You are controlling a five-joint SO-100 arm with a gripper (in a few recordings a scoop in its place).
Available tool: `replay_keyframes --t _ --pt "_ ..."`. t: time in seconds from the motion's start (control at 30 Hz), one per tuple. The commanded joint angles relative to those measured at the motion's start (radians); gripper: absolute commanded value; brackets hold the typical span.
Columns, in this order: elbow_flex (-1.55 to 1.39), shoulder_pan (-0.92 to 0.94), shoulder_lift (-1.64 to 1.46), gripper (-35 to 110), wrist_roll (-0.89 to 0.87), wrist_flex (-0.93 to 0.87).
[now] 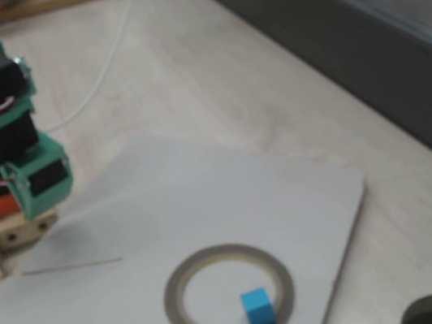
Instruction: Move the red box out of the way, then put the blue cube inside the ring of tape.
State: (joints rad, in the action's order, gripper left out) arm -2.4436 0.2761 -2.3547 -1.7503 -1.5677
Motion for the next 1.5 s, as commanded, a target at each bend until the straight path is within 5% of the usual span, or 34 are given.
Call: replay_keyframes --t 0.0,0.17,1.47 --pt "0.040 0.011 -0.080 0 -0.006 -0.110" --pt "0.040 0.012 -0.080 0 -0.005 -0.230" --pt "0.023 0.003 -0.067 0 -0.009 -0.232"
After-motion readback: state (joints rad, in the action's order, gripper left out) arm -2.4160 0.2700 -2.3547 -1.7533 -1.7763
